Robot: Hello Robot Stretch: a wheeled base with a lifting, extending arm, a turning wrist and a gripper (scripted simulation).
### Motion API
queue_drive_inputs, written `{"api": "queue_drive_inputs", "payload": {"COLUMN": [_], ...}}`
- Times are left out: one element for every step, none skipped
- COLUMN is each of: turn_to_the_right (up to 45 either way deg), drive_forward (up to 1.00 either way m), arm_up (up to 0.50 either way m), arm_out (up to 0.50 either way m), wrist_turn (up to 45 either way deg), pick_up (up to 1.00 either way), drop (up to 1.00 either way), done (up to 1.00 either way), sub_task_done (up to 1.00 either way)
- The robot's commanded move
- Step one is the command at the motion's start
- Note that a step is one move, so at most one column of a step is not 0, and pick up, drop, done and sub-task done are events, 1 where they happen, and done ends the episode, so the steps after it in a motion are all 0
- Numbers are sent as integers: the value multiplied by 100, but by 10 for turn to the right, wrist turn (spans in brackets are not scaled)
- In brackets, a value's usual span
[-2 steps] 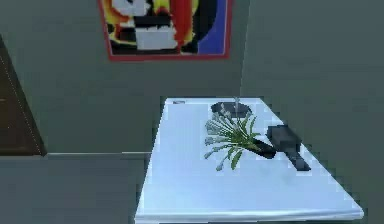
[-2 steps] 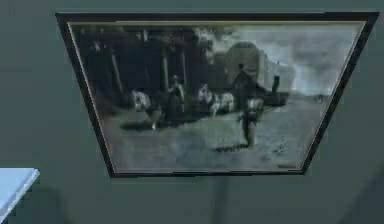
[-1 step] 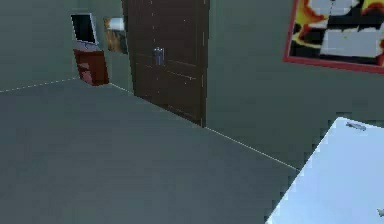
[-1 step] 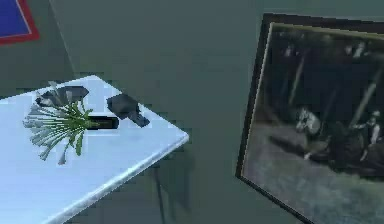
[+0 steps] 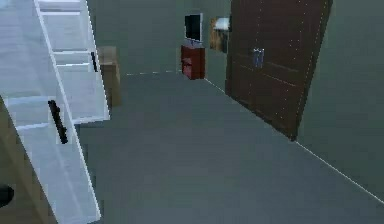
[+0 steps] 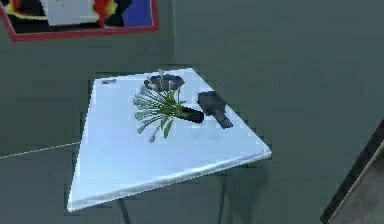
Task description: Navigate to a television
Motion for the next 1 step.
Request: {"api": "queue_drive_inputs", "payload": {"turn_to_the_right": [0], "drive_forward": [100], "arm_up": [0], "arm_out": [0], "wrist_turn": [0], "pick_up": [0], "drop": [0], "done": [0], "sub_task_done": [0]}}
